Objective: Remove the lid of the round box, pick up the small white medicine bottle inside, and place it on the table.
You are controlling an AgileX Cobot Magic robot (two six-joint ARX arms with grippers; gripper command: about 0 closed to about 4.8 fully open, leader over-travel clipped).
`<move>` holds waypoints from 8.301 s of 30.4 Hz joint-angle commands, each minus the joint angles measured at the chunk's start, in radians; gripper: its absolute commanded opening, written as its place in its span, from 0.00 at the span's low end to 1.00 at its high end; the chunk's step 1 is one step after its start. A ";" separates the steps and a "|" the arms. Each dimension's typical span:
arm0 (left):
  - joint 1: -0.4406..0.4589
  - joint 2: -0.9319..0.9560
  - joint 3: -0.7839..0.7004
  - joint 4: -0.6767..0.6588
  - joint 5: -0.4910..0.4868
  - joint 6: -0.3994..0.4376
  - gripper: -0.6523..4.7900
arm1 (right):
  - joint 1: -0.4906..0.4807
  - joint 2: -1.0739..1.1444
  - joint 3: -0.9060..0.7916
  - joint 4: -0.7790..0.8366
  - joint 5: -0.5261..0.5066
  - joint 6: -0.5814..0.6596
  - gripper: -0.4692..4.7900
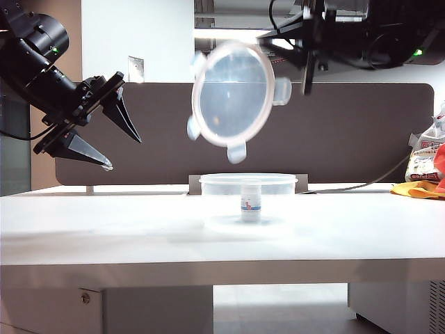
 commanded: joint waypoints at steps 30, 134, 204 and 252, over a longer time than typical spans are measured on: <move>-0.047 -0.018 0.008 -0.043 0.082 0.108 0.62 | -0.129 -0.052 0.006 -0.459 0.726 -0.787 0.08; -0.452 0.360 0.508 -0.216 -0.273 0.257 0.66 | 0.460 -0.902 0.004 -1.872 1.112 -1.247 0.08; -0.248 0.570 0.900 -0.521 -0.362 0.346 0.33 | 0.462 -0.902 0.003 -1.914 1.127 -1.244 0.08; -0.211 0.056 0.896 -0.766 -0.404 0.359 0.80 | 0.340 -1.090 -0.061 -1.855 1.212 -1.312 0.08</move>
